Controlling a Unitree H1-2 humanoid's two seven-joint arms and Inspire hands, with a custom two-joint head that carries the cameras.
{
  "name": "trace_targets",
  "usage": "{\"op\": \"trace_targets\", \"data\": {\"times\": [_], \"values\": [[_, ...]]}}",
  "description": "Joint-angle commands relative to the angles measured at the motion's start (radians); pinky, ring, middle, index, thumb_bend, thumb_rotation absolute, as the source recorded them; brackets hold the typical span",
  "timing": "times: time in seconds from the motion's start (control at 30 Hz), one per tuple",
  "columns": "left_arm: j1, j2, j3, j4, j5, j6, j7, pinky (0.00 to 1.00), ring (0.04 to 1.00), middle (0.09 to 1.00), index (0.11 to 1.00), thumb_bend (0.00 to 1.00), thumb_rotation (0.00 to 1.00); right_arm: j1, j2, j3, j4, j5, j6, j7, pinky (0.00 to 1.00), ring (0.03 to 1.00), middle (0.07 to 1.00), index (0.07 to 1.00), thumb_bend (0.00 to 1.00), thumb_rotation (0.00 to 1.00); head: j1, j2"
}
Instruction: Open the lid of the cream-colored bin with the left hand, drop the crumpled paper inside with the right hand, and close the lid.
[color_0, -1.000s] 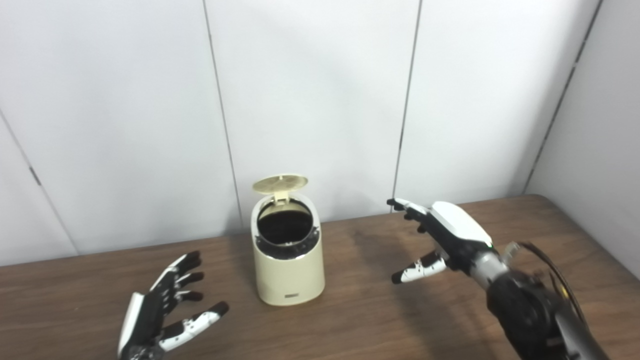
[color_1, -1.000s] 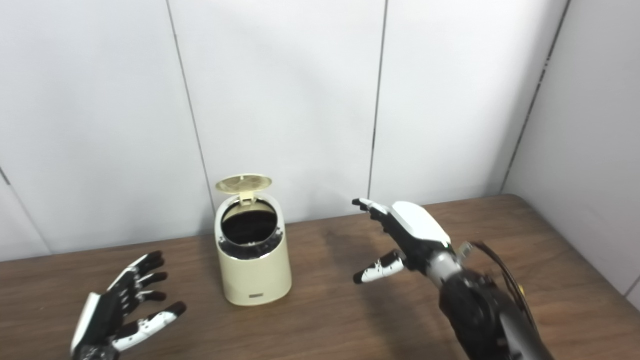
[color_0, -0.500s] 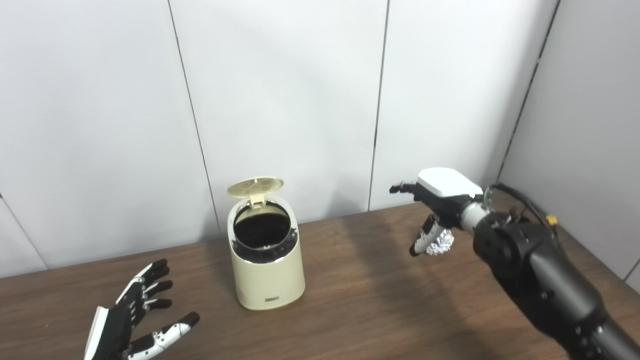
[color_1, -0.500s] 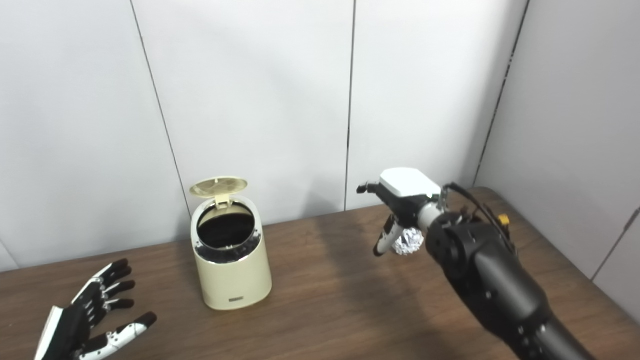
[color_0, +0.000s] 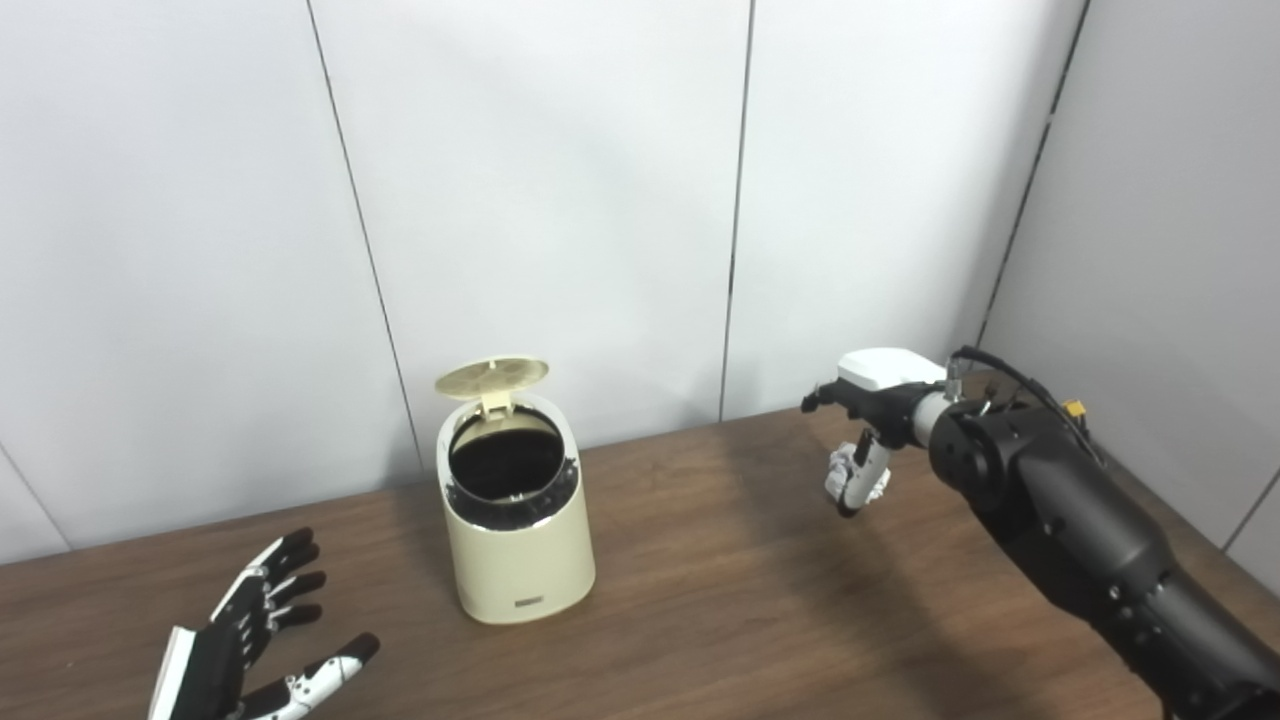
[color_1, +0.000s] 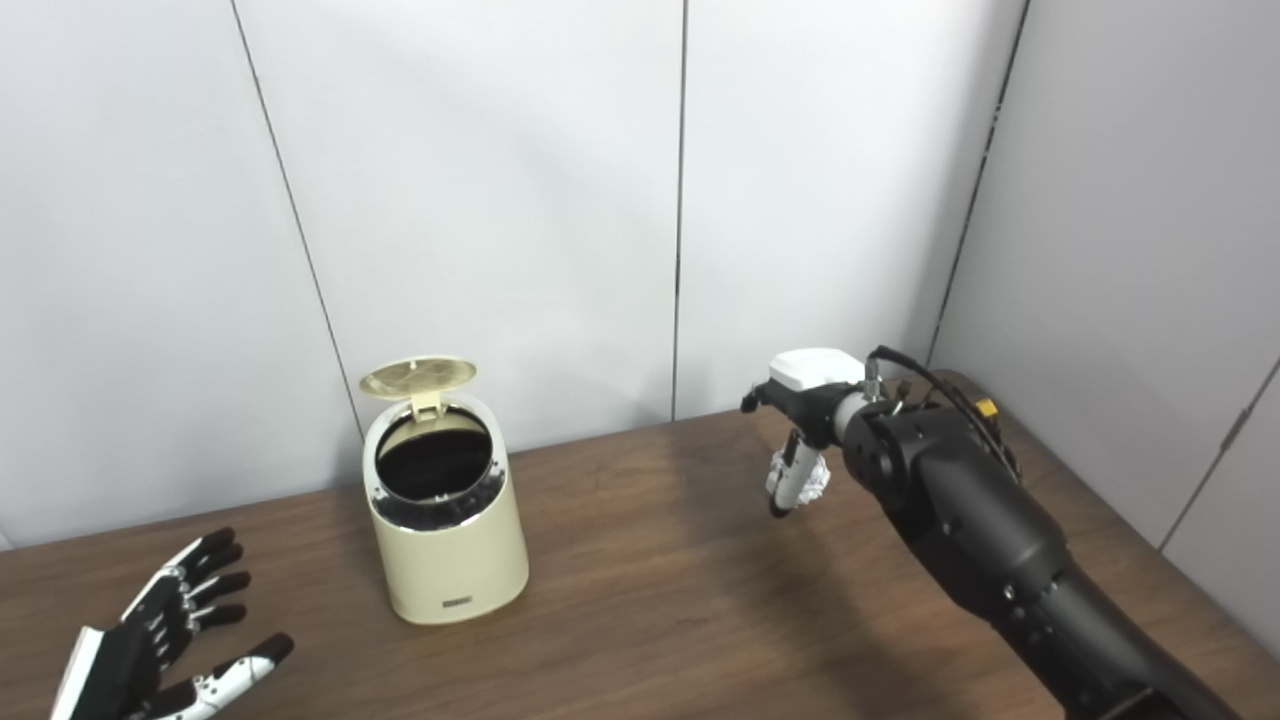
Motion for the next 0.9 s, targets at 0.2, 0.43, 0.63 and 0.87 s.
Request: {"op": "trace_targets", "data": {"times": [0.2,0.43,0.63,0.87], "values": [[-0.026,0.012,0.005,-0.038,-0.009,-0.021,-0.003,0.69,0.803,0.866,0.902,0.68,0.04,-0.075,-0.035,0.029,0.069,-0.010,-0.032,-0.028,0.63,0.829,0.918,0.829,0.91,0.11,-0.001,0.001],[-0.025,0.013,0.005,-0.040,-0.012,-0.019,-0.006,0.73,0.806,0.865,0.896,0.67,0.04,-0.087,-0.023,0.048,0.140,-0.016,-0.043,-0.071,0.67,0.854,0.918,0.847,0.91,0.13,0.001,0.001],[-0.024,0.013,0.005,-0.042,-0.010,-0.018,-0.006,0.71,0.804,0.866,0.897,0.68,0.05,-0.098,-0.019,0.057,0.188,-0.012,-0.046,-0.105,0.65,0.856,0.915,0.855,0.90,0.15,0.003,0.001],[-0.021,0.009,0.002,-0.050,-0.009,-0.008,-0.008,0.68,0.801,0.865,0.894,0.68,0.03,-0.106,-0.006,0.043,0.259,0.029,-0.053,-0.167,0.69,0.866,0.925,0.861,0.88,0.15,0.017,0.004]]}}
